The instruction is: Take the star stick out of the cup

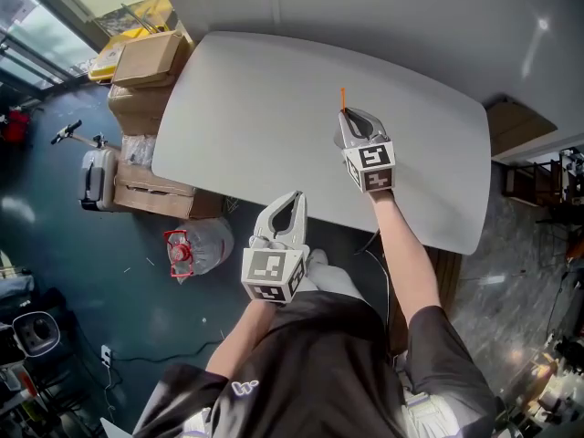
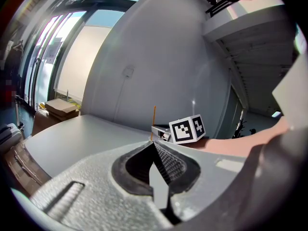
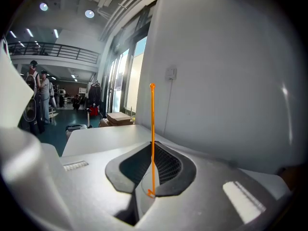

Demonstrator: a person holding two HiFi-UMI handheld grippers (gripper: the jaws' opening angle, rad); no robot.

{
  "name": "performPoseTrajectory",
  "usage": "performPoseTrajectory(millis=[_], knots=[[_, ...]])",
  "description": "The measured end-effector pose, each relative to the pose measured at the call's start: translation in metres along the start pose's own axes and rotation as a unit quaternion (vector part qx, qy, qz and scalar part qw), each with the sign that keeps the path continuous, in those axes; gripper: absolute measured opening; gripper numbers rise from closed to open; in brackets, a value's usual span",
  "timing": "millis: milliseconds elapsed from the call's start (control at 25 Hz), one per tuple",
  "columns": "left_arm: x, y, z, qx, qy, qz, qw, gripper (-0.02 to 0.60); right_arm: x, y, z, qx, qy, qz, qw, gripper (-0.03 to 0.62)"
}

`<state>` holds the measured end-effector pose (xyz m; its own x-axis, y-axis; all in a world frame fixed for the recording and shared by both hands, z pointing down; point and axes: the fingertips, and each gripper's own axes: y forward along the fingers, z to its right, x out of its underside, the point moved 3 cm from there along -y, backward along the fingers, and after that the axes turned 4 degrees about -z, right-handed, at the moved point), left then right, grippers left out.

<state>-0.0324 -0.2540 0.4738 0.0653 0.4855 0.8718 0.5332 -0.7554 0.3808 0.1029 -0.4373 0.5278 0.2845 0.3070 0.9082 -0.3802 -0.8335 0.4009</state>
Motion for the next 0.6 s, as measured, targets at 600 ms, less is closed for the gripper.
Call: performPoseTrajectory(millis=[600], knots=[[-0.002,-0.003,0.012,0.027,-0.005,0.012,0.9995,0.002,-0.054,-0.051,0.007,0.01,0.018,0.075,0.997,0.018]])
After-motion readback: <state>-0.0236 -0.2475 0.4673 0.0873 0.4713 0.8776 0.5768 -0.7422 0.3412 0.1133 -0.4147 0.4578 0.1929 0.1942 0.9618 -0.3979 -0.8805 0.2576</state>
